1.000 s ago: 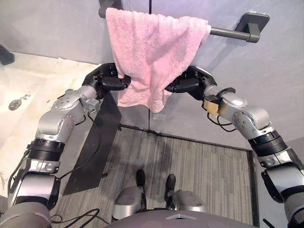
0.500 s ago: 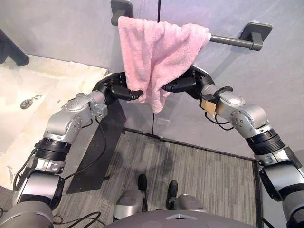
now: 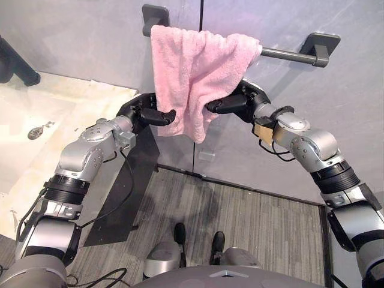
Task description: Organize the bathroom.
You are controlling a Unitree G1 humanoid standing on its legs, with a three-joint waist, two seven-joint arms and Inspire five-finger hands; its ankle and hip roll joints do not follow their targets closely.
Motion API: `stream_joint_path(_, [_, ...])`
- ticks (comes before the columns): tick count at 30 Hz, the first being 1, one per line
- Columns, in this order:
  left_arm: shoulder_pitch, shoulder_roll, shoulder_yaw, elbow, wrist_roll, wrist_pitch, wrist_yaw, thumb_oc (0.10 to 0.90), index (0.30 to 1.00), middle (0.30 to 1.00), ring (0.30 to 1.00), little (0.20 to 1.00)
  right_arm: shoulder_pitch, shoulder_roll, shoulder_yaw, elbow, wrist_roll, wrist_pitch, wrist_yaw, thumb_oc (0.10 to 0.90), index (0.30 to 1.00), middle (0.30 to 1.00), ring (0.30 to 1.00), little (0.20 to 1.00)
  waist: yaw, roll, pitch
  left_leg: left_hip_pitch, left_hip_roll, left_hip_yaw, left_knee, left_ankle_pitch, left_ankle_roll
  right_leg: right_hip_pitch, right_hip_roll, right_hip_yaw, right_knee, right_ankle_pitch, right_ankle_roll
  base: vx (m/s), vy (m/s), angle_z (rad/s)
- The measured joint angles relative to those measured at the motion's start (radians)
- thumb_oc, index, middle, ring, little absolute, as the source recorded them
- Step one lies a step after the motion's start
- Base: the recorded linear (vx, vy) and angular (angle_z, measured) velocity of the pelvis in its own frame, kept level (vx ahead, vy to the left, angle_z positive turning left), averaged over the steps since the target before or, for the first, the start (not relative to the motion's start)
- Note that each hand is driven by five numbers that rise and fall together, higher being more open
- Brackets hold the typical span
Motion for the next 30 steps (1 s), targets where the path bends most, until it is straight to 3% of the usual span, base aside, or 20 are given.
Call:
stream_joint_path(6, [0.000, 0.002, 0.000, 0.000, 0.000, 0.000, 0.002, 0.800, 0.900, 0.900, 0.900, 0.900, -0.001, 0.000, 0.000, 0.000, -0.003, 0.000, 0.007, 0.800, 0.900, 0.900, 0.900, 0.900, 0.000, 0.000, 0.000, 0.004, 0.000, 0.000, 0.000, -0.001, 0.001, 0.003, 0.000, 0.001, 0.000, 0.000, 0.000, 0.00, 0.000, 0.00])
stream_joint_path(8, [0.000, 0.002, 0.000, 0.000, 0.000, 0.001, 0.004, 0.800, 0.900, 0.900, 0.900, 0.900, -0.001, 0.000, 0.000, 0.000, -0.006, 0.000, 0.012, 0.540, 0.509, 0.509, 0.509, 0.509, -0.001, 0.000, 0.000, 0.005, 0.000, 0.000, 0.000, -0.001, 0.001, 0.005, 0.000, 0.001, 0.000, 0.000, 0.000, 0.00, 0.000, 0.00])
stream_joint_path(9, [0.000, 0.002, 0.000, 0.000, 0.000, 0.001, 0.004, 0.742, 0.813, 0.813, 0.813, 0.813, -0.001, 0.000, 0.000, 0.000, -0.015, 0.000, 0.016, 0.400, 0.300, 0.300, 0.300, 0.300, -0.001, 0.000, -0.001, 0.005, 0.000, 0.000, 0.000, -0.001, 0.001, 0.005, 0.000, 0.001, 0.000, 0.000, 0.000, 0.00, 0.000, 0.00])
stream_joint_path(10, [0.000, 0.002, 0.000, 0.000, 0.000, 0.001, 0.004, 0.584, 0.575, 0.575, 0.575, 0.575, -0.001, 0.000, 0.000, 0.000, -0.028, 0.000, 0.019, 0.400, 0.300, 0.300, 0.300, 0.300, -0.001, 0.000, -0.001, 0.005, 0.000, 0.000, 0.000, -0.001, 0.002, 0.005, 0.000, 0.002, 0.000, 0.000, 0.000, 0.00, 0.000, 0.00])
stream_joint_path(11, [0.000, 0.002, 0.000, 0.000, 0.000, 0.001, 0.004, 0.552, 0.528, 0.528, 0.528, 0.528, -0.001, 0.000, 0.000, 0.000, -0.036, 0.000, 0.023, 0.400, 0.300, 0.300, 0.300, 0.300, -0.001, 0.000, -0.002, 0.006, 0.000, 0.000, 0.000, -0.001, 0.002, 0.005, 0.000, 0.002, 0.000, 0.000, 0.000, 0.00, 0.000, 0.00])
stream_joint_path(12, [0.000, 0.002, 0.000, 0.000, 0.000, 0.001, 0.004, 0.400, 0.300, 0.300, 0.300, 0.300, -0.001, 0.000, 0.000, 0.000, -0.038, 0.000, 0.027, 0.400, 0.300, 0.300, 0.300, 0.300, -0.001, 0.000, -0.002, 0.006, 0.000, 0.000, 0.000, -0.001, 0.002, 0.005, 0.000, 0.002, 0.000, 0.000, 0.000, 0.00, 0.000, 0.00])
stream_joint_path(30, [0.002, 0.004, 0.000, 0.001, 0.000, 0.001, 0.019, 0.400, 0.300, 0.300, 0.300, 0.300, -0.010, -0.005, -0.012, 0.005, -0.127, 0.004, 0.068, 0.400, 0.300, 0.300, 0.300, 0.300, -0.016, -0.001, -0.017, 0.010, 0.000, 0.001, 0.000, -0.002, 0.003, 0.009, 0.000, 0.005, 0.000, -0.001, 0.001, 0.00, 0.000, 0.00])
